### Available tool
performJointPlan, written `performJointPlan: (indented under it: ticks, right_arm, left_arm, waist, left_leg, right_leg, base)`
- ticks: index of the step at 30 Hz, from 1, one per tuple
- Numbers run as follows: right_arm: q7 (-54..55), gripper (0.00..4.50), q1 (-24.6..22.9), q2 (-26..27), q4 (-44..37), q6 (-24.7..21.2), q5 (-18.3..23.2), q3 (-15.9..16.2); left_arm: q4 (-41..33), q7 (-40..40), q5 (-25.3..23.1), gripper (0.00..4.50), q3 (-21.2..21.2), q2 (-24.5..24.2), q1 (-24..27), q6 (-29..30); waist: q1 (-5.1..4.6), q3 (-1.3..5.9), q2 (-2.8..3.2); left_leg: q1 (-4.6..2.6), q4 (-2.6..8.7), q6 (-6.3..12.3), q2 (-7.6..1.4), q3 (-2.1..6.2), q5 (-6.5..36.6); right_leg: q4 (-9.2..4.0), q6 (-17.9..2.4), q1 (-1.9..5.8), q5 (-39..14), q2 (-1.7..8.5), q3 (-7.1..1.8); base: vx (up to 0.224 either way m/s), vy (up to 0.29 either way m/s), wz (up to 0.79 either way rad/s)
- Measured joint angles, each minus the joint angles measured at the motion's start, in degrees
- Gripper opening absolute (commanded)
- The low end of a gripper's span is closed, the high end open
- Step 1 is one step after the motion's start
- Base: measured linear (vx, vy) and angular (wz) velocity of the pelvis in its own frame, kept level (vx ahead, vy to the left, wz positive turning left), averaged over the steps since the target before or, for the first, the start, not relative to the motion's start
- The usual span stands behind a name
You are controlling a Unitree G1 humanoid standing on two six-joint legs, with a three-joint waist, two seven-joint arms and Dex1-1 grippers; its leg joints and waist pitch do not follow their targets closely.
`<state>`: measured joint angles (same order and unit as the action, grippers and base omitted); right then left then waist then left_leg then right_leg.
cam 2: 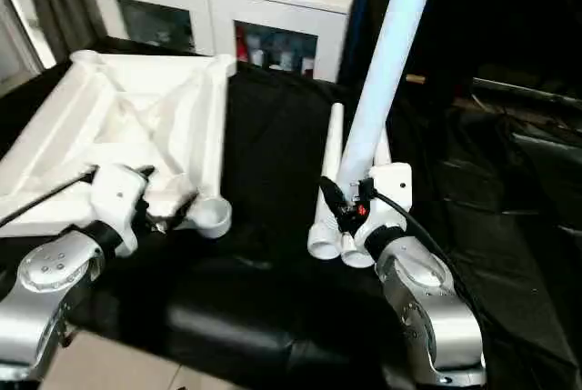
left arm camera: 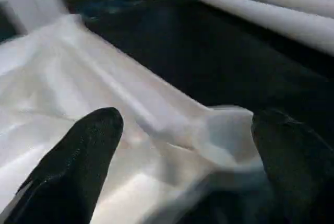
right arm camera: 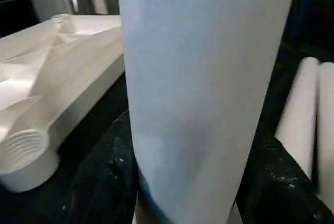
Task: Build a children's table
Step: Pick table leg
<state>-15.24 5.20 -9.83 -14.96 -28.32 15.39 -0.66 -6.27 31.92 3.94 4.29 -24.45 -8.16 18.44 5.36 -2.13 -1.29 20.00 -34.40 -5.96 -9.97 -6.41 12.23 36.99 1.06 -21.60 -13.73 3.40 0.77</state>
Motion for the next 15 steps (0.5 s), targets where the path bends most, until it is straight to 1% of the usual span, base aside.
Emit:
performJointPlan:
  ticks: [1,3,5,6,8,9,10,12,14,15]
  right_arm:
    - [-0.25,1.93,0.10,-0.15,0.00,0.01,0.00,0.00]
    - [-0.39,1.93,0.80,-0.45,0.02,0.01,0.00,-0.04]
    - [-1.13,1.93,1.76,-1.15,0.12,0.02,0.04,-0.23]
    - [-1.91,1.93,2.17,-1.93,0.17,0.10,0.11,-0.23]
    - [-3.75,1.93,3.19,-3.37,0.52,0.14,0.55,-0.30]
    - [-4.61,1.93,3.44,-4.04,0.52,0.18,0.74,-0.33]
    - [-5.41,1.93,3.44,-4.57,0.55,0.19,0.89,-0.39]
    - [-6.99,1.93,3.47,-5.08,0.54,0.19,1.01,-0.02]
    - [-7.61,1.93,3.44,-5.17,0.54,0.18,1.04,0.12]
    - [-7.76,1.93,3.39,-5.34,0.53,0.15,1.11,0.16]
  left_arm:
    - [1.23,2.29,0.48,4.45,0.42,-0.79,-0.92,-0.52]
    - [2.79,6.30,0.99,4.45,1.17,-2.32,-1.88,-2.12]
    - [5.39,10.13,0.76,4.45,3.43,-4.53,-3.82,-3.85]
    - [7.48,12.47,-0.01,4.45,4.90,-6.14,-5.47,-5.21]
    - [12.31,16.88,-2.12,4.45,7.07,-9.46,-8.67,-7.92]
    - [14.60,18.58,-3.11,4.30,7.78,-10.47,-10.20,-9.08]
    - [17.35,19.66,-4.35,4.18,8.86,-11.05,-11.97,-11.28]
    - [22.51,20.32,-6.90,4.11,9.78,-12.03,-14.89,-15.28]
    - [24.56,20.37,-7.84,4.11,9.87,-12.32,-15.70,-17.21]
    - [25.90,20.46,-8.29,3.88,10.22,-12.33,-16.30,-18.33]
  waist:
    - [0.06,-0.06,-0.06]
    - [-0.01,-0.12,-0.15]
    - [-0.05,-0.20,-0.29]
    - [-0.01,-0.26,-0.40]
    - [-0.06,-0.29,-0.44]
    - [-0.07,-0.29,-0.44]
    - [-0.04,-0.29,-0.44]
    - [-0.04,-0.29,-0.44]
    - [-0.08,-0.29,-0.44]
    - [-0.09,-0.29,-0.46]
  left_leg:
    - [0.05,0.00,0.11,-0.09,-0.19,-0.08]
    - [0.06,-0.02,0.14,-0.11,-0.31,-0.17]
    - [0.08,-0.01,0.15,-0.12,-0.36,-0.24]
    - [0.08,0.00,0.15,-0.14,-0.41,-0.24]
    - [0.08,0.05,0.10,-0.21,-0.43,-0.27]
    - [0.07,0.10,0.06,-0.22,-0.46,-0.30]
    - [0.08,0.10,0.04,-0.24,-0.47,-0.33]
    - [0.12,0.19,-0.06,-0.32,-0.48,-0.77]
    - [0.18,0.19,-0.10,-0.34,-0.53,-0.86]
    - [0.23,0.19,-0.07,-0.35,-0.57,-0.90]
  right_leg:
    - [0.00,-0.03,-0.04,0.14,0.03,-0.05]
    - [-0.03,-0.04,-0.13,0.45,0.09,-0.15]
    - [-0.02,0.01,-0.18,0.62,0.09,-0.14]
    - [0.00,0.00,-0.24,0.67,0.07,-0.13]
    - [0.02,-0.04,-0.27,0.72,0.02,-0.10]
    - [0.03,-0.07,-0.29,0.74,0.02,-0.10]
    - [0.04,-0.09,-0.29,0.75,0.01,-0.09]
    - [0.03,-0.39,-0.32,0.93,-0.03,-0.04]
    - [-0.03,-0.40,-0.35,0.91,-0.02,-0.05]
    - [-0.09,-0.39,-0.37,0.88,-0.02,-0.05]
  base:
    - [-0.067,0.008,0.04]
    - [-0.033,0.004,0.02]
    - [0.000,0.000,0.00]
    - [0.000,0.000,0.00]
    - [0.000,0.000,0.00]
    - [0.000,0.000,0.00]
    - [0.000,0.000,0.00]
    - [0.000,0.000,0.00]
    - [0.000,0.000,0.00]
    - [0.000,0.000,0.00]
